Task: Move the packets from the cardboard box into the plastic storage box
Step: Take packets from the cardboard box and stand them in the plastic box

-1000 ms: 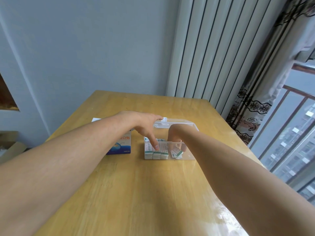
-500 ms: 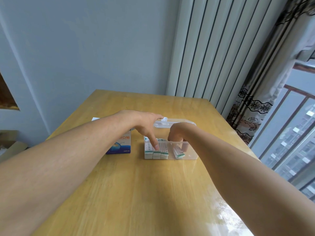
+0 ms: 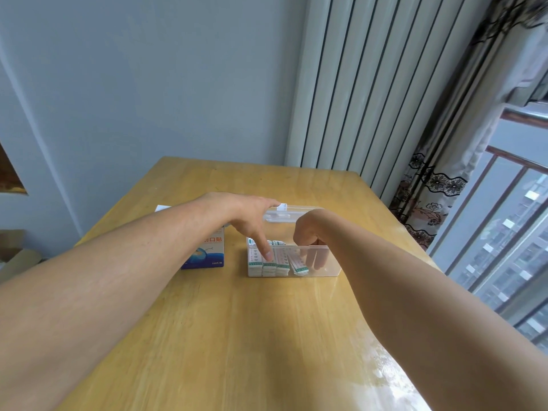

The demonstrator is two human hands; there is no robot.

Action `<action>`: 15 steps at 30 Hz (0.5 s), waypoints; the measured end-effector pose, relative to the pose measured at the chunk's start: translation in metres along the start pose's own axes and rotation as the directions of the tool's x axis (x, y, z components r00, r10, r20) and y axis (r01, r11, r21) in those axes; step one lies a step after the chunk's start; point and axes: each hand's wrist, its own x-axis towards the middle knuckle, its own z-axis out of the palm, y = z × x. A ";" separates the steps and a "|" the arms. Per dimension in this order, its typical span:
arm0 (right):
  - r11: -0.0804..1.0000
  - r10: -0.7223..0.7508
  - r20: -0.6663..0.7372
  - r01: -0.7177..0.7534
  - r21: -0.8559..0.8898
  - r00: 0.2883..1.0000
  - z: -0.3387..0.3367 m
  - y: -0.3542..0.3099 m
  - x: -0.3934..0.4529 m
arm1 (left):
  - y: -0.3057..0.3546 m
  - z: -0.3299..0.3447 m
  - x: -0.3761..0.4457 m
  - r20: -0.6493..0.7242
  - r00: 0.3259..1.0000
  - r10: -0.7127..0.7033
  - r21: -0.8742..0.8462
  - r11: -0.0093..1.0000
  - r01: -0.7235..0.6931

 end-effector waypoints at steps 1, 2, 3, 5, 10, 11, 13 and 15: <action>1.000 0.005 0.014 -0.005 0.013 1.000 -0.001 0.001 0.002 | 0.000 0.000 0.000 0.000 1.000 0.000 0.001 1.000 0.000; 1.000 0.010 0.026 -0.010 0.021 1.000 -0.002 0.002 0.003 | 0.001 0.000 0.000 0.000 1.000 0.000 0.001 1.000 0.000; 1.000 0.010 0.044 -0.011 0.022 0.999 -0.003 0.003 0.004 | 0.001 0.000 -0.001 0.001 1.000 -0.001 0.001 1.000 0.001; 1.000 0.004 0.082 -0.006 0.015 0.997 -0.005 0.003 0.005 | 0.002 0.000 0.000 0.002 1.000 -0.004 0.000 1.000 0.004; 1.000 -0.012 0.054 0.012 -0.012 0.998 -0.001 -0.002 -0.002 | 0.000 0.000 0.001 0.005 1.000 -0.006 -0.006 1.000 0.006; 1.000 -0.018 0.031 0.018 -0.008 0.999 -0.001 -0.002 -0.003 | -0.001 0.000 0.000 0.006 1.000 -0.008 -0.007 1.000 0.008; 1.000 -0.023 -0.008 0.023 -0.012 1.000 -0.002 -0.001 -0.004 | -0.001 0.001 0.000 0.000 1.000 -0.010 -0.010 1.000 0.010; 0.999 -0.035 -0.008 0.035 -0.011 0.999 -0.002 -0.001 -0.005 | -0.001 0.001 0.000 -0.002 1.000 -0.009 -0.017 1.000 0.008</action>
